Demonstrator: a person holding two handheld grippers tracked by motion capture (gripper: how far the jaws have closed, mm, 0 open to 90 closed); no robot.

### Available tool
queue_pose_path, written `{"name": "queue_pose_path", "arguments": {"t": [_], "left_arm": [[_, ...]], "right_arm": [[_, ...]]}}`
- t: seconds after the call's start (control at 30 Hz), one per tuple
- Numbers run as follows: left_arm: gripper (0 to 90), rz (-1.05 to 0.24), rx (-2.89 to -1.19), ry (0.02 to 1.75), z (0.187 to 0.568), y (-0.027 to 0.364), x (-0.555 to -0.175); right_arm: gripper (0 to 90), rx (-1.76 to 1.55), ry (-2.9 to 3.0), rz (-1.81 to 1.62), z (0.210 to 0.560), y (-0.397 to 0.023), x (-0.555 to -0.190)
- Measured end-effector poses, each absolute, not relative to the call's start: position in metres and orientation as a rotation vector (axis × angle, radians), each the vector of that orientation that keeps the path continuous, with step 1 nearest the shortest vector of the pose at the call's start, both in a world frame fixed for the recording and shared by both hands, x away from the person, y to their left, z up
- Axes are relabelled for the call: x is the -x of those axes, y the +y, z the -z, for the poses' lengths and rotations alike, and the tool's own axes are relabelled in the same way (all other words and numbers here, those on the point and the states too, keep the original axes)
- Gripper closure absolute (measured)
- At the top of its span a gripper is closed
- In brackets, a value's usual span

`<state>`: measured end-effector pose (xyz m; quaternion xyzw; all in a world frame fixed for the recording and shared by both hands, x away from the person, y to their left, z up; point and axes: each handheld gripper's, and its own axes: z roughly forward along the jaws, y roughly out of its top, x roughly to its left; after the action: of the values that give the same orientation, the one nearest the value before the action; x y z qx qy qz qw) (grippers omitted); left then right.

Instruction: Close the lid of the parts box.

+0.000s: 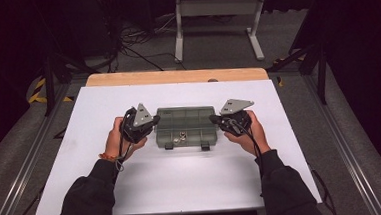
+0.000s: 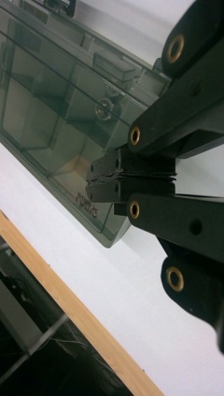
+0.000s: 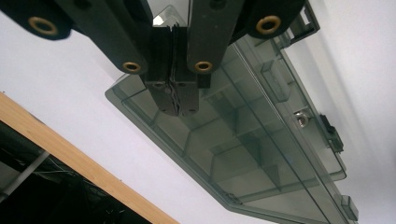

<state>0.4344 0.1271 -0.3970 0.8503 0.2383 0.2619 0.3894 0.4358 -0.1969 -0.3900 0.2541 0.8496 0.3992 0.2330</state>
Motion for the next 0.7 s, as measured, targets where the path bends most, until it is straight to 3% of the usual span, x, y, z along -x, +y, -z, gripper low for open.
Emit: {"name": "queue_pose_path", "arguments": {"t": [0.7], "left_arm": [[87.9,-0.635,-2.172,0.578,0.416,0.125,-0.419]], "right_arm": [[89.1,-0.709,2.342,-1.124,0.408,-0.198,-0.417]]}}
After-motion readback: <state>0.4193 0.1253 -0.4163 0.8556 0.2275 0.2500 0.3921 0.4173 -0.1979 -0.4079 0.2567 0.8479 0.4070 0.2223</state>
